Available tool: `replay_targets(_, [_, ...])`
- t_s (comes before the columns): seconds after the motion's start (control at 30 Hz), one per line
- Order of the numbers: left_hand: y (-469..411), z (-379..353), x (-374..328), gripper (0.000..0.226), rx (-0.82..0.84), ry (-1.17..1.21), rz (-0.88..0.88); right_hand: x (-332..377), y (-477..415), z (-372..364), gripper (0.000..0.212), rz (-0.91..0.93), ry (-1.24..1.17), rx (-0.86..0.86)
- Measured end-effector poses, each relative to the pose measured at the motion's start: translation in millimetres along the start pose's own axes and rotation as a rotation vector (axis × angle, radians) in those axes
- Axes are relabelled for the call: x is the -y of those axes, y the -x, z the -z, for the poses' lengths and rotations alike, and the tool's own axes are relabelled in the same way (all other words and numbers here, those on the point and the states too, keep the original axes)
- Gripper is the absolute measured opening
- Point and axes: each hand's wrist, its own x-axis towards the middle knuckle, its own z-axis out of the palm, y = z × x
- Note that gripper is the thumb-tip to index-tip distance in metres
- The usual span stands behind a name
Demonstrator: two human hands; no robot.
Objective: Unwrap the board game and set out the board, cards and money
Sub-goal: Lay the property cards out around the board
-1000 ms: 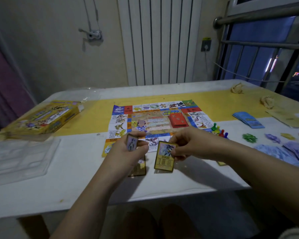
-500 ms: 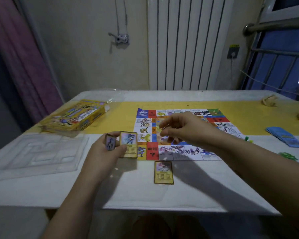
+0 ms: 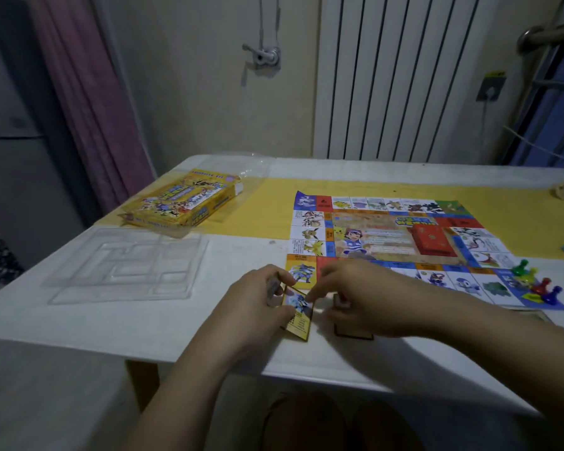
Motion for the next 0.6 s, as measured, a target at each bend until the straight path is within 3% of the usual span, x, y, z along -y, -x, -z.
replay_targets(0.1, [0.5, -2.3, -4.1, 0.049, -0.019, -0.243, -0.001, 7.5, 5.3, -6.7, 0.035, 0.081, 0.126, 0.069])
replay_targets(0.23, [3.4, -1.1, -3.8, 0.065, -0.039, -0.392, 0.053, 7.2, 5.7, -15.7, 0.042, 0.122, 0.285, 0.106])
replay_targets(0.6, [2.7, 3.9, -4.9, 0.082, 0.018, -0.305, 0.078, 2.3, 2.8, -25.2, 0.044, 0.145, 0.33, 0.022])
